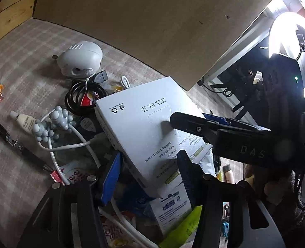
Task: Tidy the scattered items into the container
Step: 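Grip the white box between both tools and lift it, then lower the white box into the tray and open both tools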
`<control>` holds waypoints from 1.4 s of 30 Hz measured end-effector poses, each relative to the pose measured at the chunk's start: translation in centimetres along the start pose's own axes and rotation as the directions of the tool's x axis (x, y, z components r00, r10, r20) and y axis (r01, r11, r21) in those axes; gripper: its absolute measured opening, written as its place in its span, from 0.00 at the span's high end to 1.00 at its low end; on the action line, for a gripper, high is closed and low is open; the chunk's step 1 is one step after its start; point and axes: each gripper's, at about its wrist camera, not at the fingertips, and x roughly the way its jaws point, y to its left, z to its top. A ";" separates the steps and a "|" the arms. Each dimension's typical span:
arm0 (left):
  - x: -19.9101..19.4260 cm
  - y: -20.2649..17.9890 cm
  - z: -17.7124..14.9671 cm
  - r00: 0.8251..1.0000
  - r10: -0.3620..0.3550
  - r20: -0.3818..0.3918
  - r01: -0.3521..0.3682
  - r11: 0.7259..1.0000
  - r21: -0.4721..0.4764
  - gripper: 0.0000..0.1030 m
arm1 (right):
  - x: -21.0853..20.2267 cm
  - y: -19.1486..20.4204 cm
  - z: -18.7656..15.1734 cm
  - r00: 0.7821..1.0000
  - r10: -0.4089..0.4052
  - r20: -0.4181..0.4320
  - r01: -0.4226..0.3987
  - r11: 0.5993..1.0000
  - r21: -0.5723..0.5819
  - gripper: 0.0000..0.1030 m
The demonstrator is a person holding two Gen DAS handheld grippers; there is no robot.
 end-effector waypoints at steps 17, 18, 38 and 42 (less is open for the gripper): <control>-3.6 -10.0 -1.3 0.997 -0.061 0.039 0.052 0.977 0.207 0.50 | -12.1 -4.1 -6.1 0.981 -0.041 0.189 0.013 0.990 0.142 0.42; -3.6 -11.0 -1.5 0.997 -0.073 0.035 0.064 0.972 0.225 0.50 | -13.0 -4.8 -6.8 0.978 -0.050 0.201 0.018 0.987 0.159 0.42; 2.1 -36.3 -10.9 0.952 -0.217 -0.218 0.306 0.745 0.592 0.50 | -30.4 -19.9 -25.9 0.881 -0.378 0.285 0.170 0.814 0.555 0.42; 2.4 -40.0 -12.8 0.939 -0.226 -0.260 0.343 0.680 0.648 0.50 | -33.2 -21.4 -28.7 0.854 -0.431 0.292 0.181 0.771 0.611 0.42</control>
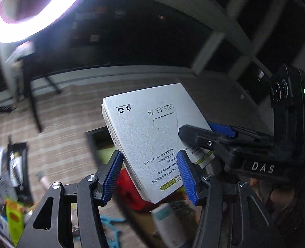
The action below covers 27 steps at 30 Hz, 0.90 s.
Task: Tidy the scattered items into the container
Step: 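Lower the white box into the tray and open both tools, then move both tools back to the pile toward the lime-green tube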
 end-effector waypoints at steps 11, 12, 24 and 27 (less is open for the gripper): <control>-0.2 -2.2 -0.2 0.999 0.046 -0.008 -0.045 0.996 0.079 0.50 | -0.7 -1.9 -1.3 0.998 -0.060 0.008 0.060 0.998 0.007 0.42; -0.3 -2.3 -0.4 0.999 0.053 -0.007 -0.052 0.995 0.080 0.50 | -0.7 -1.8 -1.4 0.998 -0.057 0.007 0.057 0.998 0.004 0.42; -3.2 -1.2 -1.0 0.993 0.108 0.049 -0.112 0.990 0.082 0.50 | -0.2 1.2 -1.4 1.000 -0.029 0.003 0.029 0.998 -0.057 0.42; -4.2 -0.6 -1.3 0.991 0.120 0.061 -0.125 0.989 0.075 0.50 | 0.1 2.2 -1.6 1.000 -0.011 -0.003 0.011 0.998 -0.069 0.42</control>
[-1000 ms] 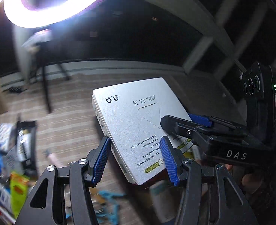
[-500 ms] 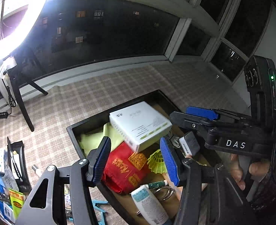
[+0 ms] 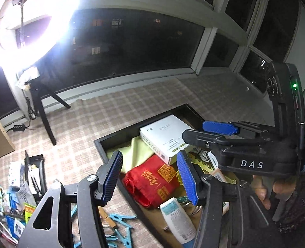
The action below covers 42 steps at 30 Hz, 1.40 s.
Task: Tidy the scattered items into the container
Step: 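Move both tools back to the pile toward the lime-green tube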
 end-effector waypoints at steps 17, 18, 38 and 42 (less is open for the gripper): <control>-8.1 16.7 -8.9 0.973 0.215 -0.080 -0.227 0.954 -0.194 0.50 | 4.2 9.6 -4.0 0.984 0.115 -0.136 -0.135 0.980 -0.147 0.42; -8.5 17.6 -9.7 0.970 0.227 -0.087 -0.240 0.948 -0.210 0.50 | 4.6 10.2 -4.3 0.982 0.122 -0.147 -0.145 0.977 -0.155 0.42; -7.5 20.6 -18.6 0.953 0.230 -0.199 -0.270 0.941 -0.206 0.50 | 11.1 22.3 -12.0 0.914 0.165 -0.371 -0.304 0.885 -0.353 0.46; -5.4 20.3 -18.2 0.949 0.211 -0.233 -0.248 0.959 -0.140 0.50 | 12.5 23.3 -13.0 0.894 0.130 -0.428 -0.330 0.837 -0.437 0.46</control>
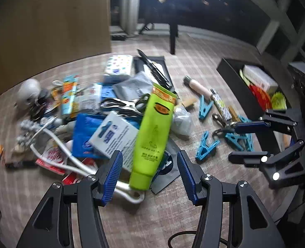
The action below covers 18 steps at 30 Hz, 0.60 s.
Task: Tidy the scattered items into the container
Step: 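Move both tools back to the pile toward the lime-green tube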
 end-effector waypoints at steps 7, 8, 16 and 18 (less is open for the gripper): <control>2.9 -1.5 1.1 0.998 0.051 -0.048 -0.045 0.991 0.123 0.50 | 2.3 -0.5 0.7 0.997 0.024 -0.075 -0.033 0.992 -0.119 0.46; 3.2 -1.6 1.2 0.997 0.054 -0.052 -0.047 0.990 0.131 0.50 | 2.6 -0.4 0.7 0.996 0.025 -0.084 -0.037 0.990 -0.138 0.46; 5.1 -2.7 2.4 0.994 0.098 -0.050 -0.086 0.974 0.210 0.50 | 4.9 0.2 0.9 0.989 0.029 -0.148 -0.063 0.970 -0.234 0.46; 5.3 -2.8 2.8 0.994 0.103 -0.044 -0.091 0.969 0.228 0.50 | 5.1 0.3 0.8 0.990 0.030 -0.138 -0.064 0.966 -0.252 0.46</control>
